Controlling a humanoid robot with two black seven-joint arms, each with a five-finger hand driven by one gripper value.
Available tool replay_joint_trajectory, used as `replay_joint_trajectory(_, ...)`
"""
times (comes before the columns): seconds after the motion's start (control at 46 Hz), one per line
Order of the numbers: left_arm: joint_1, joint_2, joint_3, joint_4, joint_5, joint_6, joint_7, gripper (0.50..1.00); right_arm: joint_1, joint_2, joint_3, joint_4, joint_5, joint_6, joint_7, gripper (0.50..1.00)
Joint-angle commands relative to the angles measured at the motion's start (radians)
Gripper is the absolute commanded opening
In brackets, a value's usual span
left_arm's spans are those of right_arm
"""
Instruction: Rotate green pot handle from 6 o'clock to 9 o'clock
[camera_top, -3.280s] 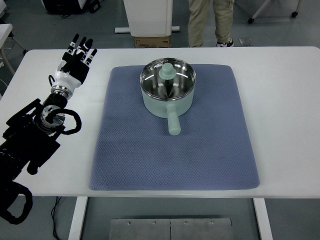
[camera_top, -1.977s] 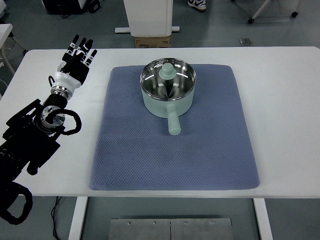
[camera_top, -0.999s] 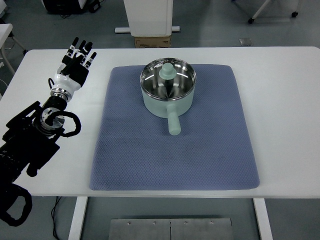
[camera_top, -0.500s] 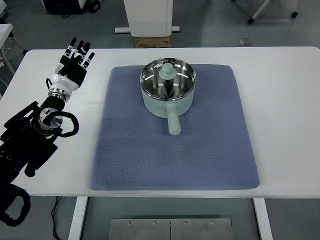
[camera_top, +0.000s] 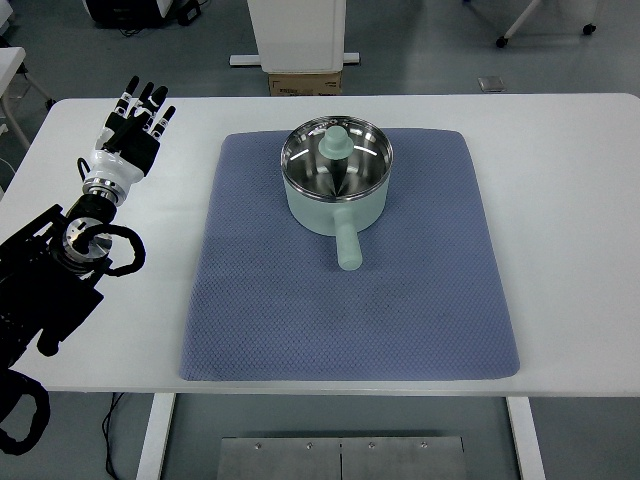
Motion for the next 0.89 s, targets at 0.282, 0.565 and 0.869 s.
replay_joint_trajectory(0.282,-0.004,0.011,0.003,-0.014,0.017,-0.01,0.0,1.0,-0.001,0.0,0.0,0.0,0.0,0.0,0.0,1.0)
replay_joint_trajectory(0.565,0.015,0.051,0.006,-0.086,0.05,-0.118,0.0,1.0,-0.001,0.0,0.0,0.0,0.0,0.0,0.0,1.0)
replay_joint_trajectory(0.869,0.026,0.074,0.009,-0.155,0.053,-0.119,0.003,1.0,-0.001,0.0,0.0,0.0,0.0,0.0,0.0,1.0)
